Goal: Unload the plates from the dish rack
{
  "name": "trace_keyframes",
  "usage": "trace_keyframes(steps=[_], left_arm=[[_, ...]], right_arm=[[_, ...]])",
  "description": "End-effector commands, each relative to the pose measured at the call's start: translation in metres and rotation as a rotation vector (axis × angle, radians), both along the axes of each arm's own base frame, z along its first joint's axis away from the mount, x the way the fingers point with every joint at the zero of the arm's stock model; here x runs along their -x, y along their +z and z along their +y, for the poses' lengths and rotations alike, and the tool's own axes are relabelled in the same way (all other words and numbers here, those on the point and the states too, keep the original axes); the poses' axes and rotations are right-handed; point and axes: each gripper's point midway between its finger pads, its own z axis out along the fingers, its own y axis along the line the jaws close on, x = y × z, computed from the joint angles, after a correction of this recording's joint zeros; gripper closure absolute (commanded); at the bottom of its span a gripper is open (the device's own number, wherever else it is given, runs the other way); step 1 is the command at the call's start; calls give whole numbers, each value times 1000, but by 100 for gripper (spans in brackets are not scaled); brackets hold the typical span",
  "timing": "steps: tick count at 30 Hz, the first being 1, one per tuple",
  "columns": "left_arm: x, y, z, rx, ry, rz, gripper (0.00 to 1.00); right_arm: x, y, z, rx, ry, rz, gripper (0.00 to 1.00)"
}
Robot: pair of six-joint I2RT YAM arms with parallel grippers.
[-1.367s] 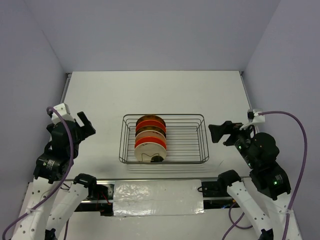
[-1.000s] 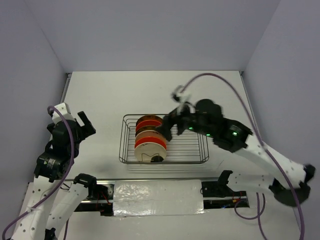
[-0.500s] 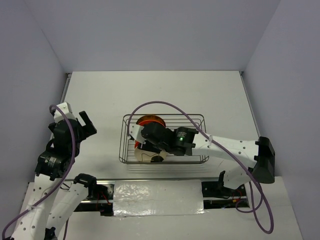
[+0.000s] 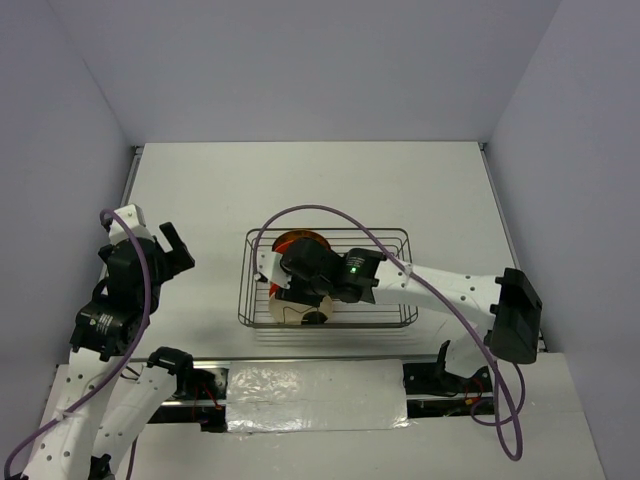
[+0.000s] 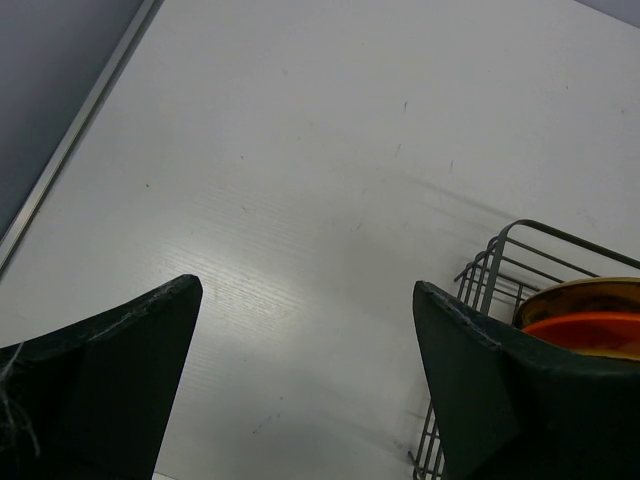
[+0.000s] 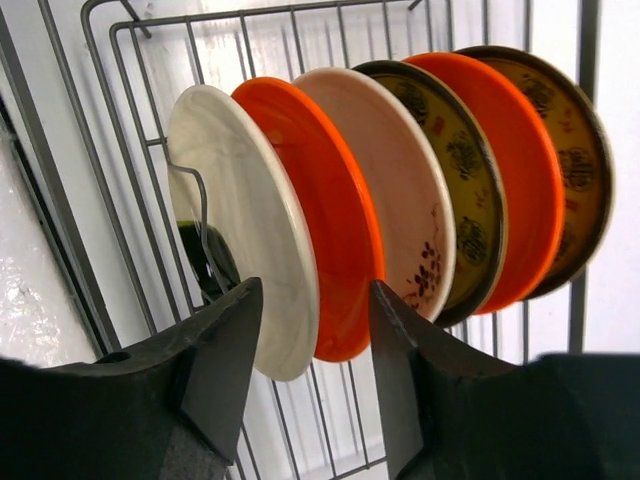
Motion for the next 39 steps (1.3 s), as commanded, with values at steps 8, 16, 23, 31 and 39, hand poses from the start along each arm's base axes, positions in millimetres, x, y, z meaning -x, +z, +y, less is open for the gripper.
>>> trace_keyframes(steps=[8,16,23,31,39], left_arm=[[-7,8,-4,6,-21,-42,0],[-8,7,-5,5,-23,-39,0],[-8,11,-7,6,-39,-46,1],[-6,60,-56,74,-341,-174,1],[47,151,-155,178,-1003,-538,1]], right_arm=[[0,-21,12,18,55,36,59],[-2,0,9,-9,55,-5,80],[-10,36,4,-68,60,-100,97],[-16,101,-2,-150,5,-162,100],[-29,185,-10,-449,-100,4,100]])
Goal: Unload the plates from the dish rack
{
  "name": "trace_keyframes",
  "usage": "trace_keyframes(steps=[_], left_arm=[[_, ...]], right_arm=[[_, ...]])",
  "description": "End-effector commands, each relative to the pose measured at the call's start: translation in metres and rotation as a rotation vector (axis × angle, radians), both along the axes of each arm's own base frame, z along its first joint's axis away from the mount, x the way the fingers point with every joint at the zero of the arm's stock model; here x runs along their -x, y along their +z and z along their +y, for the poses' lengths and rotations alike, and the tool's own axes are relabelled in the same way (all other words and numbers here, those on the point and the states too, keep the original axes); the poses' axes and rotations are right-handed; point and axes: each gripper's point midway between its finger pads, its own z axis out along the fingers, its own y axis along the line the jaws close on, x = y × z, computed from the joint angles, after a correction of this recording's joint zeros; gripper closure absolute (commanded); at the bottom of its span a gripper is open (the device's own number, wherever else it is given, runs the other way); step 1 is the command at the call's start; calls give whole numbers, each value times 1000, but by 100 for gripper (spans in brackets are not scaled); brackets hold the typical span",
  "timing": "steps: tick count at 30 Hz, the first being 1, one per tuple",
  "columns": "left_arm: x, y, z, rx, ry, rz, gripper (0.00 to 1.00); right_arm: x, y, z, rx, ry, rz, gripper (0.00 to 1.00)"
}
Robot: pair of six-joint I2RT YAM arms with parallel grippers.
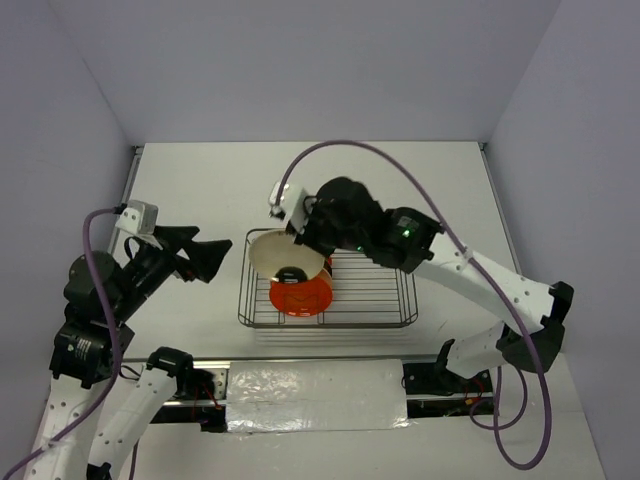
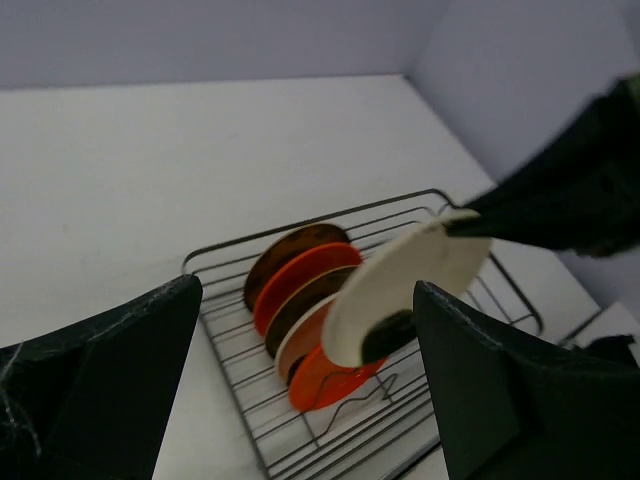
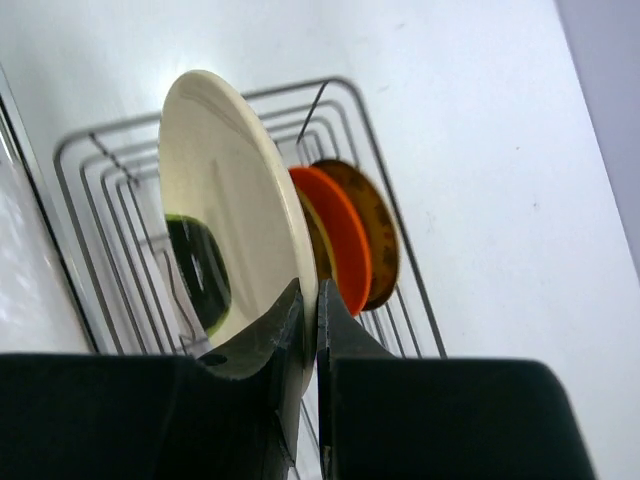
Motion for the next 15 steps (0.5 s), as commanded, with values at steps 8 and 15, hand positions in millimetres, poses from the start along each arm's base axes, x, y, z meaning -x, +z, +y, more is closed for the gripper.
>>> trace_keyframes(steps=[8,15], left_arm=[[9,36,-61,31,-400,-93,1],[-6,21,-74,96,-449,-25,33]], right_arm=[[16,98,-16,-432,13,117,100],[26,124,-15,-555,78,105,100]])
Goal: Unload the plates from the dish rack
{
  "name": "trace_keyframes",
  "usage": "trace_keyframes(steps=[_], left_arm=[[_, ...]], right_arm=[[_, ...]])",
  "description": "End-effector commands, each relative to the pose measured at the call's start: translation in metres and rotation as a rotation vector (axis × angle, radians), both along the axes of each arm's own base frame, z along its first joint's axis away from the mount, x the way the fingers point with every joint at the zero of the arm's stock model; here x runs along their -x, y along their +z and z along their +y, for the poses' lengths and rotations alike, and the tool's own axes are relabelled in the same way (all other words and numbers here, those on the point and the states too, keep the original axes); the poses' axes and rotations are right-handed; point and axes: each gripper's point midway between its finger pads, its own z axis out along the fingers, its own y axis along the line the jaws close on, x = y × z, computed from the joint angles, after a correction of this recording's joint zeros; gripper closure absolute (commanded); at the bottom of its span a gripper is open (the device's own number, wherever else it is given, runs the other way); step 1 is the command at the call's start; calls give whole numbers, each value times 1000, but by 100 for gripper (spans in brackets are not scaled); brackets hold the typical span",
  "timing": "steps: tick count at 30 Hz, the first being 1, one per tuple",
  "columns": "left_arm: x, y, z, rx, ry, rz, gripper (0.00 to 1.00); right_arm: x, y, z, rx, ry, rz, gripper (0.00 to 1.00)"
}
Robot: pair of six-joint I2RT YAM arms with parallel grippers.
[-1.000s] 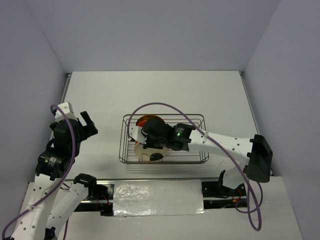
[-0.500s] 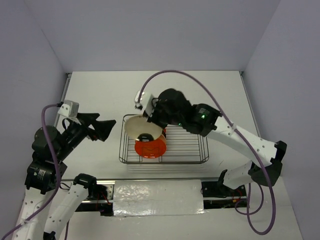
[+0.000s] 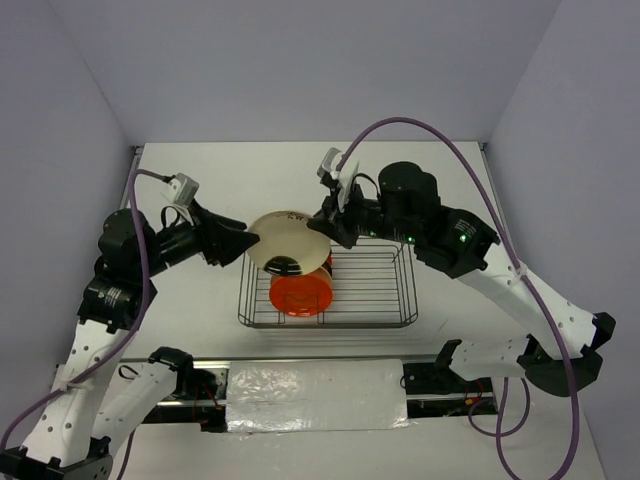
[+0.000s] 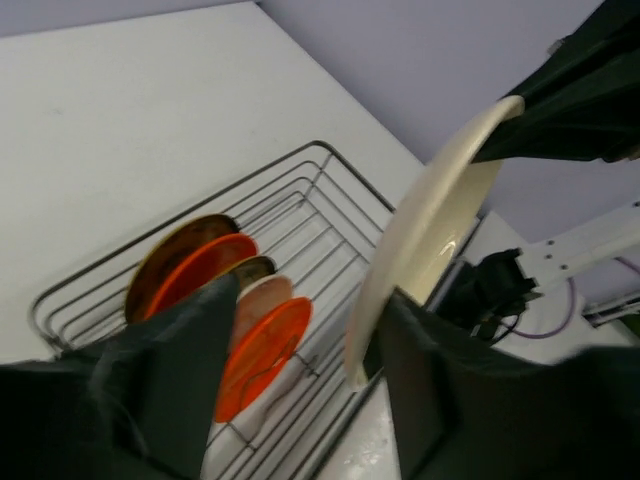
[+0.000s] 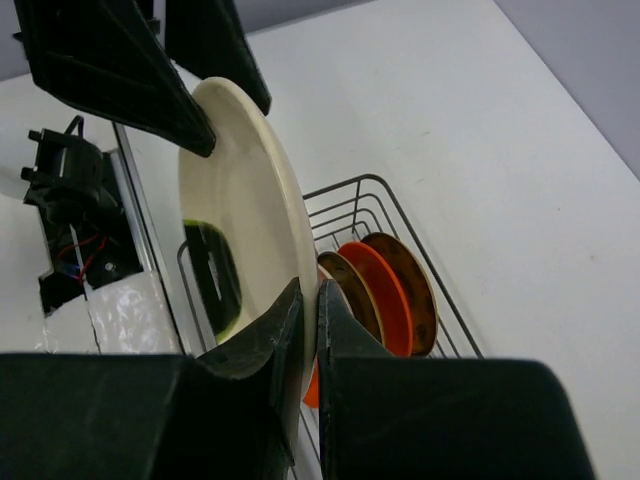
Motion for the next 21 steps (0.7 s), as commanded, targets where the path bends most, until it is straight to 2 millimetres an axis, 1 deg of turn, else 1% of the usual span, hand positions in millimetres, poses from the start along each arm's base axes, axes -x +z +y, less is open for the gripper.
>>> trace_keyframes(steps=[1,2,3,4,5,6,7,8,9,10,11,12,13,14,15,16,17,18,19,20,21], left_arm=[[5,16,-10,50,-76,-68,40],[5,19,-14,67,-96,-74,50],[4,21,-15,74,-105,-75,74],[3,23,-17,83,-113,-79,81],[-1,25,-19,100,-120,-75,86],[-5,26,-20,110,-114,-69,100],[-10,27,-20,118,-103,-61,100],[-18,22,-22,134,-89,-21,100],[-27,26,-21,149,-63,-34,100],[-37,22,-21,167,-39,6,100],[-46,23,-18,175,7,13,100],[-58,13,-11,166,86,75,100],[-84,21,14,185,293,92,100],[-103,8,27,170,408,159,100],[-113,-10,46,141,535,252,100],[-128,2,73,169,696,262,100],[-150,-18,99,152,814,329,100],[-161,-23,114,161,877,349,100],[-184,-38,126,174,926,399,100],[-198,-48,147,188,982,424,100],[-210,-58,153,192,992,449,100]], right_arm=[[6,35,9,-149,48,-29,100],[3,31,11,-144,40,-19,100],[0,31,12,-150,36,-16,100],[-3,28,13,-154,26,1,100],[-8,29,13,-168,10,3,100],[-11,30,12,-188,-4,20,100],[-13,30,10,-201,-16,25,100],[-21,27,4,-219,-58,49,100],[-29,34,0,-258,-88,44,100],[-45,30,-11,-297,-160,96,84],[-54,26,-20,-318,-227,132,61],[-74,25,-43,-345,-387,136,33],[-84,15,-56,-368,-489,189,1],[-93,7,-73,-374,-586,205,0],[-98,5,-96,-400,-684,218,0],[-97,-10,-101,-383,-698,236,0],[-95,-11,-102,-395,-687,230,0],[-90,-13,-103,-397,-671,230,0],[-83,-20,-103,-387,-647,240,0],[-79,-28,-104,-368,-642,254,0],[-75,-33,-105,-347,-633,252,0]])
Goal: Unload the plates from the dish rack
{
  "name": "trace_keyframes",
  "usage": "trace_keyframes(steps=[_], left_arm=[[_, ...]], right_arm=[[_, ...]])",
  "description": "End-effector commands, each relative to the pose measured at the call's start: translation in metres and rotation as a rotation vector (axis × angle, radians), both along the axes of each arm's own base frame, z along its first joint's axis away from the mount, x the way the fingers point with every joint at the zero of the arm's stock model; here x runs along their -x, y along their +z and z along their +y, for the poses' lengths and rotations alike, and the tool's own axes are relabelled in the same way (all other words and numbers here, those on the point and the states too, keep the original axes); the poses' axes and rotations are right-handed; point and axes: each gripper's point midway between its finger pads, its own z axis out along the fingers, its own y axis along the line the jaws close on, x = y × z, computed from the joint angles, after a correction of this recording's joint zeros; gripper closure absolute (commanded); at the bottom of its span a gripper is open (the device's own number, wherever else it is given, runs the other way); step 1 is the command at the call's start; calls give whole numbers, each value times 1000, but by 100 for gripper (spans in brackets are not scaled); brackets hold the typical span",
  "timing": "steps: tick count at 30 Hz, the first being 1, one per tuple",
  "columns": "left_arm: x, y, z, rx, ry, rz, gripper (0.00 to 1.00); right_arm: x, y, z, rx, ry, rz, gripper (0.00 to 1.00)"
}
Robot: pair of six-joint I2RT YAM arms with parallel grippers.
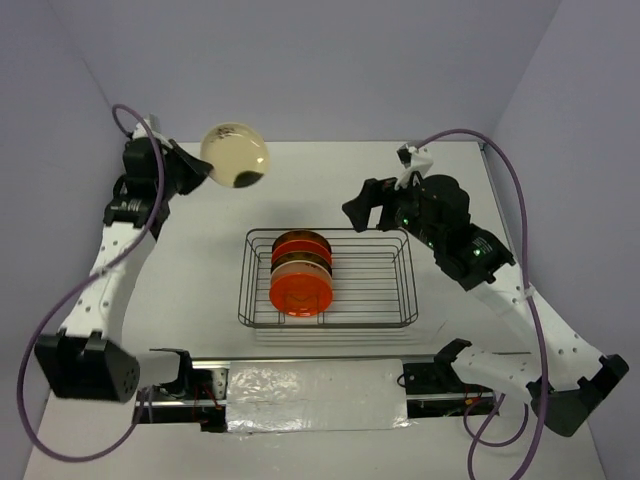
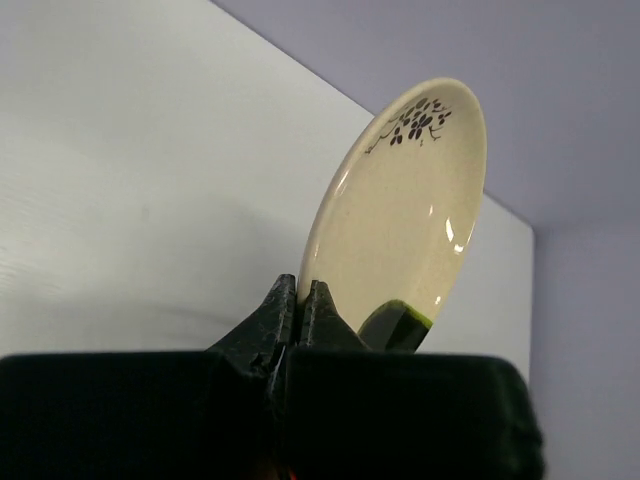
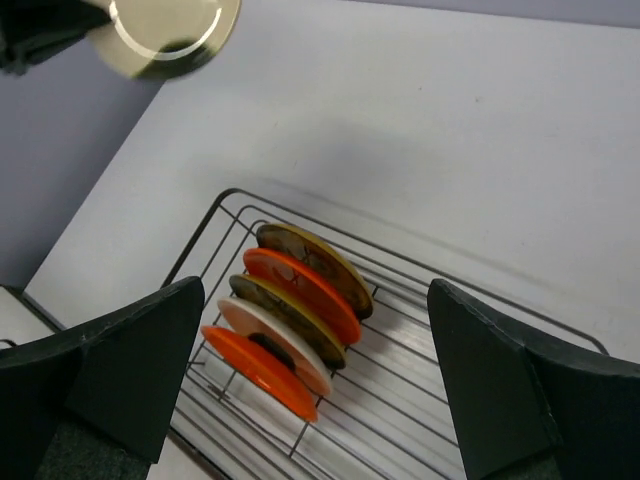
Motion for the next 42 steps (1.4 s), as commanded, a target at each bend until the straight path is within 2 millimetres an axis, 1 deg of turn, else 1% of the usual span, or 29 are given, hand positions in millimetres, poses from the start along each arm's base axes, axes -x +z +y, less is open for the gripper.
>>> trace_keyframes(steps=[1,2,3,4,7,10,11,13,16,17,19,20,22,23,24,25,26,28,29,30,32,33,34,35,36,39,40,41,42], left_arm=[[-59,-40,64,36,266,106,100],[-70,-54,71,37,278,140,100],[-83,-55,73,40,276,148,100],[-98,-90,73,42,266,223,100],[-121,-127,87,43,295,259,100],[-130,-163,103,70,307,301,100],[-133,-168,111,86,310,292,100],[-131,-190,115,107,311,319,99],[-128,-210,117,114,309,354,87],[-128,-213,116,118,311,354,77],[-123,-226,114,128,305,387,63],[-121,-231,113,130,306,404,44],[-117,-242,109,142,290,454,30],[-118,-239,110,142,297,466,16],[-108,-245,109,145,306,523,12],[-103,-244,108,148,314,550,2],[-100,-237,108,153,324,566,0],[-82,-218,110,118,346,600,1],[-79,-201,113,98,359,583,0],[-64,-176,115,72,363,573,0],[-48,-151,113,38,340,530,0],[-37,-114,111,21,330,438,0],[-25,-110,103,21,288,421,1],[-10,-79,98,-13,244,322,0],[-1,-67,91,-25,211,278,1],[36,-51,67,-91,91,174,1],[48,-69,61,-107,63,199,0],[58,-60,55,-134,26,145,1],[65,-64,51,-142,3,145,1]], right_arm=[[15,7,-5,-44,16,-30,0],[18,2,-7,-22,21,-32,0],[20,-7,-10,15,30,-39,0],[23,-6,-14,23,26,-50,0],[28,-12,-26,69,5,-59,0],[36,-16,-28,92,34,-59,0],[40,-17,-24,91,70,-55,0],[47,-25,-18,95,123,-36,0],[58,-37,-1,111,238,-15,0],[60,-46,8,144,287,-4,0],[63,-55,21,196,339,13,0],[74,-59,36,249,418,-9,0],[76,-74,54,372,458,-9,0],[90,-79,69,443,532,-57,0],[83,-89,75,521,518,-64,0],[83,-96,79,567,525,-69,0],[84,-99,85,616,556,-97,2],[82,-120,94,681,609,-71,5],[82,-122,99,704,649,-86,12],[84,-134,103,727,691,-64,15],[85,-139,108,747,728,-62,24],[86,-142,110,754,740,-59,26],[84,-146,114,761,746,-61,27],[83,-150,115,769,749,-62,27],[79,-149,118,767,742,-78,28],[69,-155,118,803,705,-97,32],[67,-155,118,808,697,-105,33],[67,-157,118,813,704,-105,34],[66,-158,118,815,702,-110,35]])
